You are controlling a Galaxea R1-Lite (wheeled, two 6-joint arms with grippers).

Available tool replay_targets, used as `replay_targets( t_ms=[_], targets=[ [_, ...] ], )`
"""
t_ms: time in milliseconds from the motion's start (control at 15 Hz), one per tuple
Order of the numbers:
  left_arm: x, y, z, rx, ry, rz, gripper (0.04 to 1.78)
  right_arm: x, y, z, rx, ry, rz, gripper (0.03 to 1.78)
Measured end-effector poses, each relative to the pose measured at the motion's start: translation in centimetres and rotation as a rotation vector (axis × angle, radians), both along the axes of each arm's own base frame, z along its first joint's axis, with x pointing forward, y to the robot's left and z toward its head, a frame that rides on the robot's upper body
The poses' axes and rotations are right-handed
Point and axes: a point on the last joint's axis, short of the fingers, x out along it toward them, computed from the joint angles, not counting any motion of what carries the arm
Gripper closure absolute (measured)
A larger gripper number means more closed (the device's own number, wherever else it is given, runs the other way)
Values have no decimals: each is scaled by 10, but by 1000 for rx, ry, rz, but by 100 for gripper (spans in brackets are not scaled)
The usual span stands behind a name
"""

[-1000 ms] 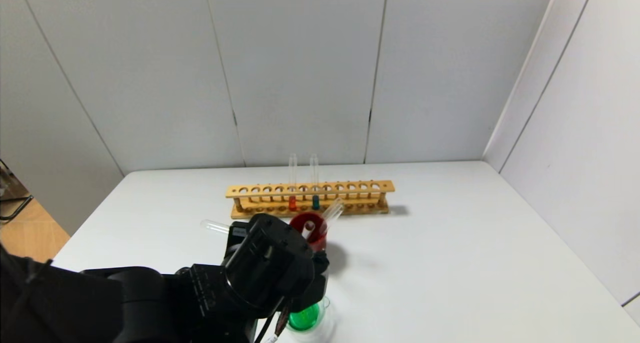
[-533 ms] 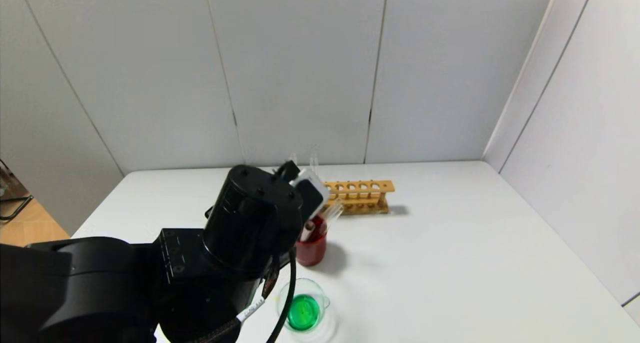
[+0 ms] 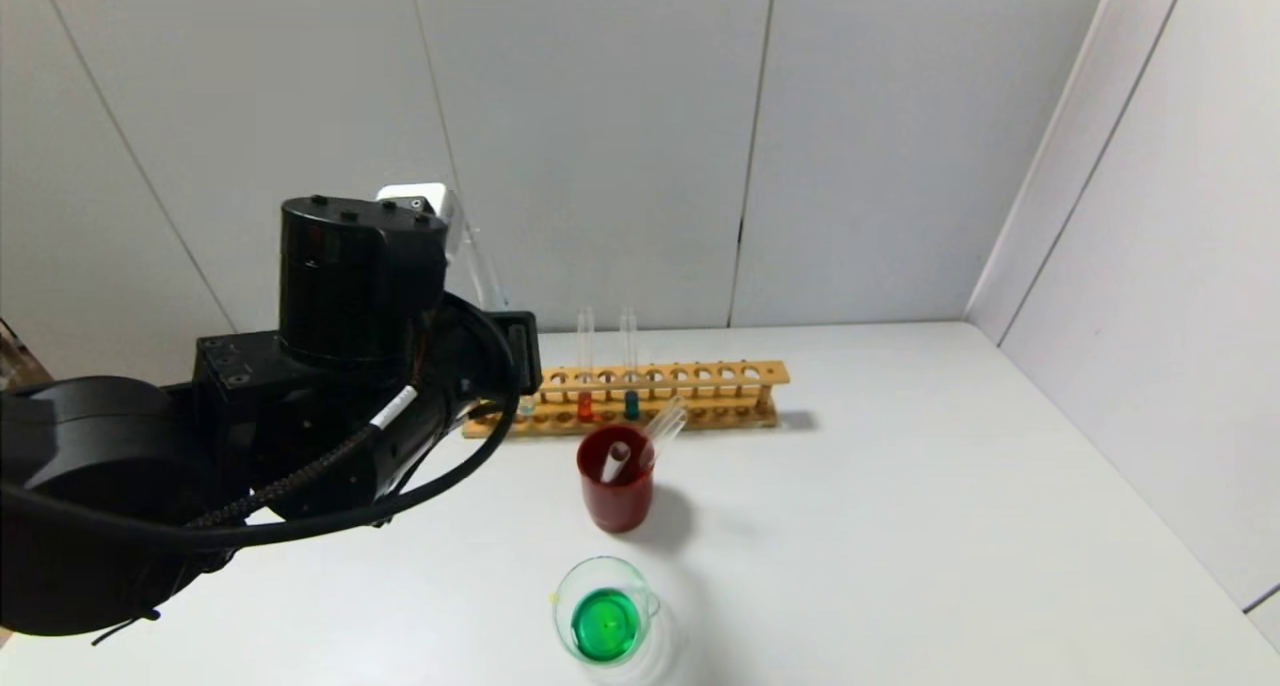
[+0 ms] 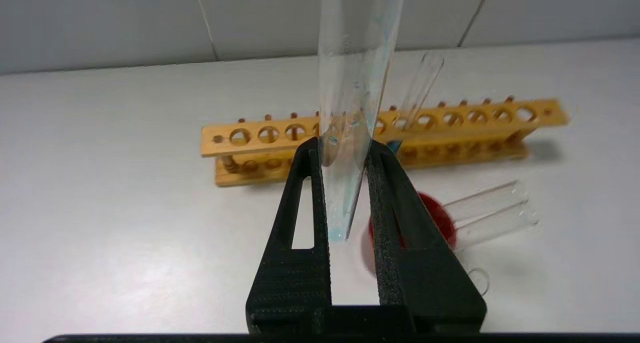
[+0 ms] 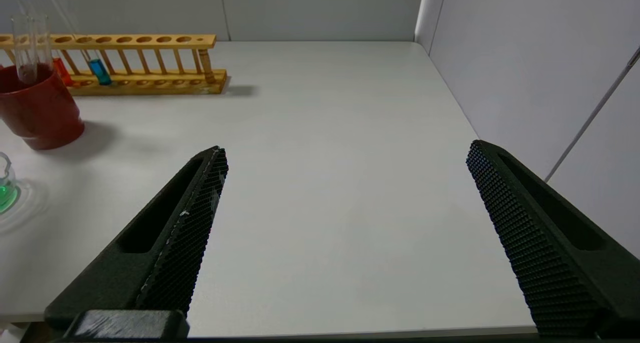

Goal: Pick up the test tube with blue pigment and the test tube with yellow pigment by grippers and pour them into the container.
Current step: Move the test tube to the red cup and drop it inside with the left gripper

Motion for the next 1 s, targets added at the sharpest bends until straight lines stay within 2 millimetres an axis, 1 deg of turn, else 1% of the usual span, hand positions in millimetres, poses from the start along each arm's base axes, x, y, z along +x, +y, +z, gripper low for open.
replay_targets(
  t_ms=[133, 333, 667, 867, 1000],
  targets=[
    [6, 2, -1, -86, 7, -25, 152, 0, 0, 0, 0, 0, -1, 7],
    [14, -2, -14, -132, 66, -77, 152, 0, 0, 0, 0, 0, 0, 7],
    [29, -17, -45, -114, 148, -87, 152, 0, 0, 0, 0, 0, 0, 7],
    [36, -29, -58, -126, 174, -127, 152, 0, 0, 0, 0, 0, -1, 7],
    [37, -34, -65, -113, 195, -140, 152, 0, 0, 0, 0, 0, -1, 7]
  ],
)
